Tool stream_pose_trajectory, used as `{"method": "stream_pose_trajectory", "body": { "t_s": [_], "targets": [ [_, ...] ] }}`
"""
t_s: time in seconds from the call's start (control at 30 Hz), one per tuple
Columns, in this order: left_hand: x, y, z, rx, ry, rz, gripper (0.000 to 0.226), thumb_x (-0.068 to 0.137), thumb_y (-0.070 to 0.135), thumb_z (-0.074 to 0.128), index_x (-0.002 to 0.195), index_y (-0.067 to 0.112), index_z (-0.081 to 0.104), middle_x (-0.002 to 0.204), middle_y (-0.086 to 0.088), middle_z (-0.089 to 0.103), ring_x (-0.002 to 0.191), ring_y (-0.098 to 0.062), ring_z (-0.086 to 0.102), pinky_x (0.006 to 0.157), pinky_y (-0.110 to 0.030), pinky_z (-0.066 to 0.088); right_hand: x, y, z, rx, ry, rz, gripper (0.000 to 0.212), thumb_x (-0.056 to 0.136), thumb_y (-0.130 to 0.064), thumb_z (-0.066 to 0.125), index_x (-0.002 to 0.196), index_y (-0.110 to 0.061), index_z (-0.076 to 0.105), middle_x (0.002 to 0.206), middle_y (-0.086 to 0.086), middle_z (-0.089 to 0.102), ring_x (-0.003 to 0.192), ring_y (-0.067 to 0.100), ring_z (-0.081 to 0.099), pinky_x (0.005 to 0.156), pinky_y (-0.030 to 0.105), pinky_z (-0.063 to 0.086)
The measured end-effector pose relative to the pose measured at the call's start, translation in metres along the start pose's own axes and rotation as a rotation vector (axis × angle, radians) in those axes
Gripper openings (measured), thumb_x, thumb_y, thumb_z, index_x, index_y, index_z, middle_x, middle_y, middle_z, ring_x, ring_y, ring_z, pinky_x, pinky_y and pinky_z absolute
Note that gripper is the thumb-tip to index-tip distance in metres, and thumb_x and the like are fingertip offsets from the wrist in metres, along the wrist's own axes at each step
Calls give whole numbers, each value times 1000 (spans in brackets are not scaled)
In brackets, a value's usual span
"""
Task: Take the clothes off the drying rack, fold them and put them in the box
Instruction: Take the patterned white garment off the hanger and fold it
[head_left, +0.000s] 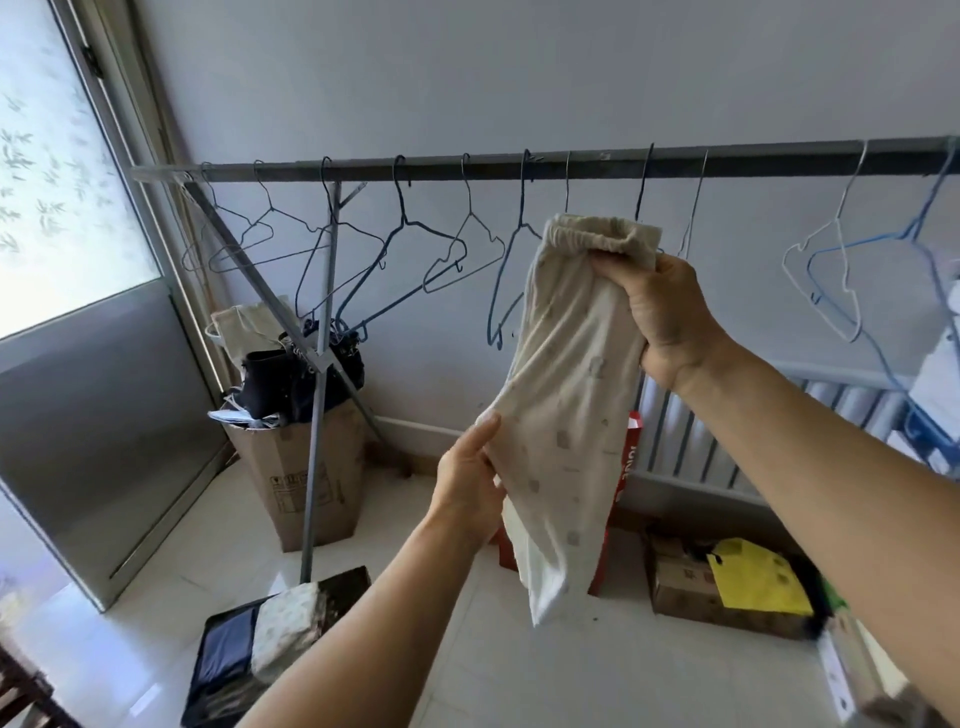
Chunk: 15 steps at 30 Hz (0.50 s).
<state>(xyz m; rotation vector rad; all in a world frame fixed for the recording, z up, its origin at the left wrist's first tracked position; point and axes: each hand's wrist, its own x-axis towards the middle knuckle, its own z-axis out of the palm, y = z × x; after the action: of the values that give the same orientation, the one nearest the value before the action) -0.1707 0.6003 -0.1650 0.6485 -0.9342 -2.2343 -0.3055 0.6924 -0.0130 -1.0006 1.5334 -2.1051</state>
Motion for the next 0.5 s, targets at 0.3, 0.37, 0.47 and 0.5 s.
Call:
{"method": "stream_pose_trajectory", "body": {
  "t_s": [0.3, 0.37, 0.47, 0.5],
  "targets": [
    [3, 60, -22, 1094, -51, 416, 12, 92, 10, 62, 95, 15, 72, 83, 0, 70, 76, -14, 63, 75, -30, 52, 10, 3, -25, -192, 172, -59, 11, 84, -22, 73, 76, -19, 66, 78, 2, 64, 75, 17, 61, 70, 31, 49],
    [5, 72, -30, 1369, -14, 462, 26, 94, 26, 59, 83, 4, 66, 69, 2, 54, 66, -14, 48, 67, -32, 40, 10, 4, -27, -253, 184, -50, 17, 88, -26, 68, 74, -19, 62, 77, 3, 58, 75, 18, 57, 67, 30, 45],
    [-3, 85, -32, 1382, -37, 447, 32, 100, 25, 53, 89, -3, 65, 78, -3, 50, 73, -16, 48, 71, -30, 37, 9, 3, -26, -358, 135, 50, 25, 93, -37, 56, 76, -19, 58, 77, 5, 55, 77, 22, 56, 72, 37, 49],
    [-7, 87, -32, 1307, -79, 405, 30, 101, 22, 52, 91, 0, 69, 81, -2, 57, 76, -15, 54, 74, -29, 42, 7, 3, -25, -368, 110, 118, 28, 95, -41, 52, 79, -19, 58, 77, 5, 56, 77, 24, 58, 76, 42, 52]
  ]
}}
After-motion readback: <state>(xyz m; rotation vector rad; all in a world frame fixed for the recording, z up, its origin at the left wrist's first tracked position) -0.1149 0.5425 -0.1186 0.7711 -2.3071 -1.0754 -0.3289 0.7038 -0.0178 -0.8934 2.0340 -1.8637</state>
